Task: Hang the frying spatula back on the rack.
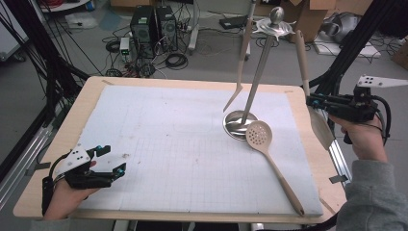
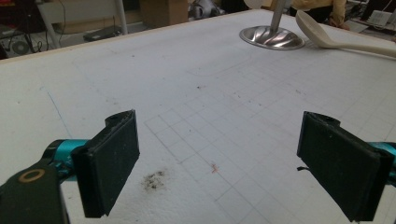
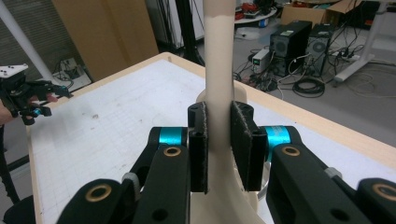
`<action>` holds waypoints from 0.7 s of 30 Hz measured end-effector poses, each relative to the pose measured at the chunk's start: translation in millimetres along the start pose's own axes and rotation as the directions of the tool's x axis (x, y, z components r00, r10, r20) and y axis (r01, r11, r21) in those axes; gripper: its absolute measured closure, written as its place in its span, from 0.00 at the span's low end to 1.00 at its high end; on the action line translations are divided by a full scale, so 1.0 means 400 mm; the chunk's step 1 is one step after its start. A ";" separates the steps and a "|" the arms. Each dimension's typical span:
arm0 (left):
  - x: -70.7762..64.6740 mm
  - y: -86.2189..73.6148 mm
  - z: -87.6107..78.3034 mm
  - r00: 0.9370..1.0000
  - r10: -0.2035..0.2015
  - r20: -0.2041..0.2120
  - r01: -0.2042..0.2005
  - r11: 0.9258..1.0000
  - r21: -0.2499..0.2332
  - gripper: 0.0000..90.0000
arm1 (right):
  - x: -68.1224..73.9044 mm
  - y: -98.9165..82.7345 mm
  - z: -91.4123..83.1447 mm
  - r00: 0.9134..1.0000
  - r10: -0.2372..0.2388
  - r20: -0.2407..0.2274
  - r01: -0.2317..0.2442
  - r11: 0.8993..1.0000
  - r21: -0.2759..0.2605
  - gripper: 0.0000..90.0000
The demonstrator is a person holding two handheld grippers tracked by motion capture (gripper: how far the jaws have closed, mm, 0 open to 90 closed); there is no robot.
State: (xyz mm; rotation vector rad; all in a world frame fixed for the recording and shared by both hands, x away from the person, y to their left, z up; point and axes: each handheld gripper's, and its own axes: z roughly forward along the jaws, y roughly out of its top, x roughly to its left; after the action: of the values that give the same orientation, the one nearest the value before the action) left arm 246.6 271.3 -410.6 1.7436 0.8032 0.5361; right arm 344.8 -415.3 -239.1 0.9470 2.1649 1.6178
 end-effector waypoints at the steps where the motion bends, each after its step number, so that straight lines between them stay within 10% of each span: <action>1: 0.000 0.000 0.000 1.000 0.000 0.000 0.000 1.000 0.000 0.15 | 0.001 0.000 0.004 1.000 0.004 -0.001 -0.004 1.000 0.001 0.86; 21: -0.001 0.003 -0.005 1.000 0.002 0.000 -0.002 1.000 -0.005 0.15 | 0.013 0.002 0.097 1.000 0.005 0.024 -0.006 0.999 0.041 0.86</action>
State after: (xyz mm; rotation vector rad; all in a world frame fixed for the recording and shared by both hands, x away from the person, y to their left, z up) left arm 245.2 272.0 -408.8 1.7400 0.7995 0.5392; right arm 363.5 -383.0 -250.5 0.9793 2.1895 1.5619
